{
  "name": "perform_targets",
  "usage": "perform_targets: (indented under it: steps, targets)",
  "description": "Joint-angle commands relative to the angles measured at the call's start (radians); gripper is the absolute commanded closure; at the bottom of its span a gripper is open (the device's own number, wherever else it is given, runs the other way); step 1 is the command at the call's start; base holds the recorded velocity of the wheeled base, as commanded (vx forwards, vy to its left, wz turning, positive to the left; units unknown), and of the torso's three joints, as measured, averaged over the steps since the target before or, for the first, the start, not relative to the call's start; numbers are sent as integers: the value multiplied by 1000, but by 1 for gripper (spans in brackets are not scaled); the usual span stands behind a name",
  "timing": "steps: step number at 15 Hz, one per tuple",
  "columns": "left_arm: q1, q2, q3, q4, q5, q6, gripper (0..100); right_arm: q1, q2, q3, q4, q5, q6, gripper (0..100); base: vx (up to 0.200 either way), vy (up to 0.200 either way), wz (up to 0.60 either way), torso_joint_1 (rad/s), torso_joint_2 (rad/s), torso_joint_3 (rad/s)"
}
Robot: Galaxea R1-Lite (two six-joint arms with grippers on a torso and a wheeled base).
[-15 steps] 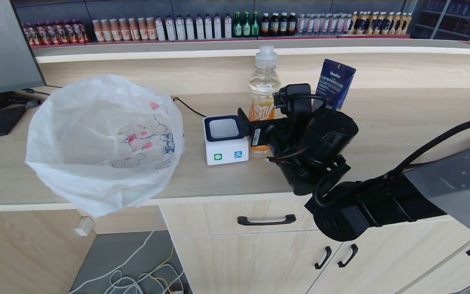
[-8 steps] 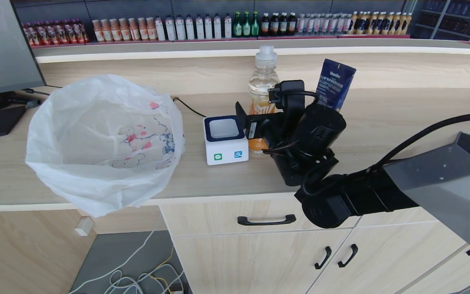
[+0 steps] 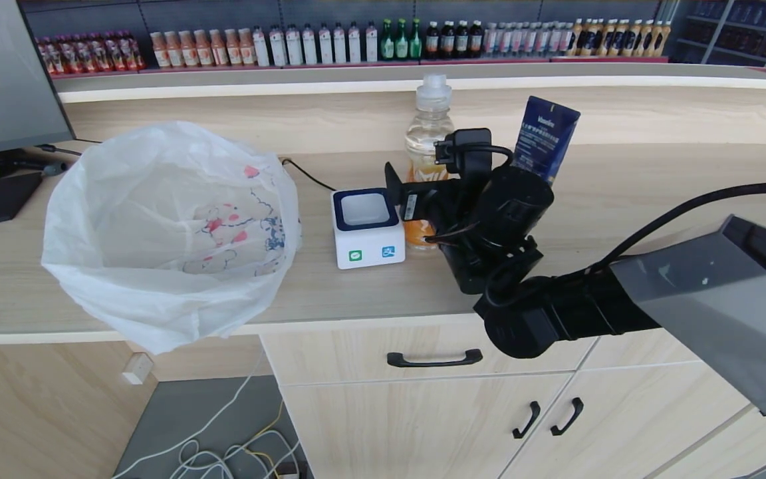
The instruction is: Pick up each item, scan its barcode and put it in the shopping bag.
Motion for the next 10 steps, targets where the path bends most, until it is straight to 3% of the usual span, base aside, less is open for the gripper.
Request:
perform_targets:
  steps: [1, 5, 9, 10]
  targets:
    - [-1, 0, 0, 0, 0, 0, 0, 1, 17, -47, 30, 12, -1, 0, 0, 0, 0, 0, 0, 0]
    - [-1, 0, 0, 0, 0, 0, 0, -14, 32, -164, 147, 28, -1, 0, 0, 0, 0, 0, 0, 0]
    - [1, 0, 0, 0, 0, 0, 0, -20, 32, -192, 179, 32, -1, 0, 0, 0, 0, 0, 0, 0]
    - [1, 0, 0, 0, 0, 0, 0, -20, 34, -192, 181, 30, -1, 100, 0, 0, 0, 0, 0, 0]
